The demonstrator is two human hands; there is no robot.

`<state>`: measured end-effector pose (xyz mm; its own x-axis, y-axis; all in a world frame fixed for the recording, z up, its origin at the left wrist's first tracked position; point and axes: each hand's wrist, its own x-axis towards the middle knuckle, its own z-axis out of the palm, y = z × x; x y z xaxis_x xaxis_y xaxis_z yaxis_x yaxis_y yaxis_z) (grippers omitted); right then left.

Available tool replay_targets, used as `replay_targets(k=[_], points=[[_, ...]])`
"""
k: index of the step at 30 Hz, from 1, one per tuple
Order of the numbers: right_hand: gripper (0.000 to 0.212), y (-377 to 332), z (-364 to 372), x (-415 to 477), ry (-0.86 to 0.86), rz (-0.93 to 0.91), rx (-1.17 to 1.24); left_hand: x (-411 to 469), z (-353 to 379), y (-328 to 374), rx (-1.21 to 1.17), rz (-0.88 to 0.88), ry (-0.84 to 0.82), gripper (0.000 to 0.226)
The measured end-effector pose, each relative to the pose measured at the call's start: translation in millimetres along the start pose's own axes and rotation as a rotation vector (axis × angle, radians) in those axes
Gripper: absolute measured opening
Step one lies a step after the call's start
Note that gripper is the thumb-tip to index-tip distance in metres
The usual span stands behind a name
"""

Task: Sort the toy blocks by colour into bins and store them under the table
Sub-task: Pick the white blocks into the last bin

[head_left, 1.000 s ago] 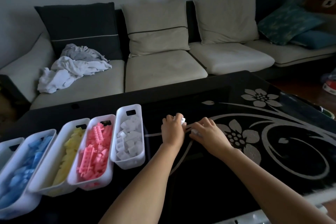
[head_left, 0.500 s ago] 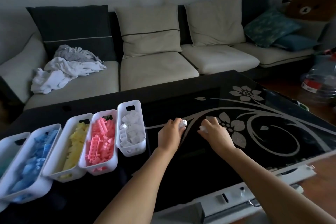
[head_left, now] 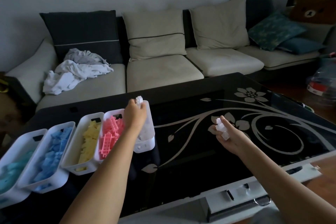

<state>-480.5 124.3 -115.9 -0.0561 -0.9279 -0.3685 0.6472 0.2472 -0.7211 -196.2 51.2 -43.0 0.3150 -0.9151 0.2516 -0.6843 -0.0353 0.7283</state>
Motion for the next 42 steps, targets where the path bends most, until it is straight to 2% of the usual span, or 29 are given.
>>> replay_targets(k=[4, 8, 11, 14, 17, 21, 25, 27, 33, 35, 37, 40, 42], points=[[0.032, 5.6, 15.5, 0.1, -0.039, 0.061, 0.239, -8.1, -3.1, -10.3, -0.119, -0.047, -0.095, 0.04], [0.038, 9.7, 27.5, 0.2, -0.042, 0.117, 0.349, -13.8, -13.6, -24.5, -0.083, 0.039, -0.1, 0.029], [0.041, 15.1, 50.1, 4.3, -0.056, 0.134, 0.335, -21.5, -22.5, -37.6, 0.052, 0.139, -0.102, 0.029], [0.032, 23.1, 92.0, 7.4, -0.079, 0.156, 0.257, -32.1, -32.7, -49.5, 0.192, 0.197, -0.145, 0.034], [0.027, 33.2, 146.0, 13.3, -0.091, 0.16, 0.165, -37.9, -44.1, -59.3, 0.232, 0.264, -0.148, 0.041], [0.034, 42.4, 213.0, 24.5, -0.102, 0.085, -0.049, -32.7, -52.2, -63.7, 0.191, 0.234, -0.204, 0.04], [0.037, 46.7, 253.8, 29.8, -0.114, -0.137, -0.477, -25.5, -56.4, -68.9, 0.116, 0.236, -0.207, 0.029], [0.04, 49.0, 257.3, 31.8, -0.132, -0.19, -0.663, -25.3, -62.7, -69.8, 0.082, 0.234, -0.191, 0.026], [0.031, 51.1, 236.9, 26.5, -0.13, -0.272, -0.925, -29.8, -78.8, -78.8, 0.128, 0.256, -0.145, 0.024], [0.031, 48.3, 229.7, 23.8, -0.091, -0.289, -1.096, -35.4, -80.3, -80.2, 0.142, 0.281, -0.151, 0.023], [0.033, 46.8, 221.8, 16.2, -0.078, -0.378, -1.238, -41.1, -85.3, -84.1, 0.17, 0.305, -0.086, 0.02], [0.05, 56.0, 209.3, 3.5, -0.101, -0.465, -1.377, -44.4, -100.1, -99.9, 0.208, 0.249, 0.075, 0.019], [0.049, 68.6, 206.8, -5.6, -0.123, -0.601, -1.472, -47.5, -108.5, -111.2, 0.235, 0.215, 0.104, 0.019]])
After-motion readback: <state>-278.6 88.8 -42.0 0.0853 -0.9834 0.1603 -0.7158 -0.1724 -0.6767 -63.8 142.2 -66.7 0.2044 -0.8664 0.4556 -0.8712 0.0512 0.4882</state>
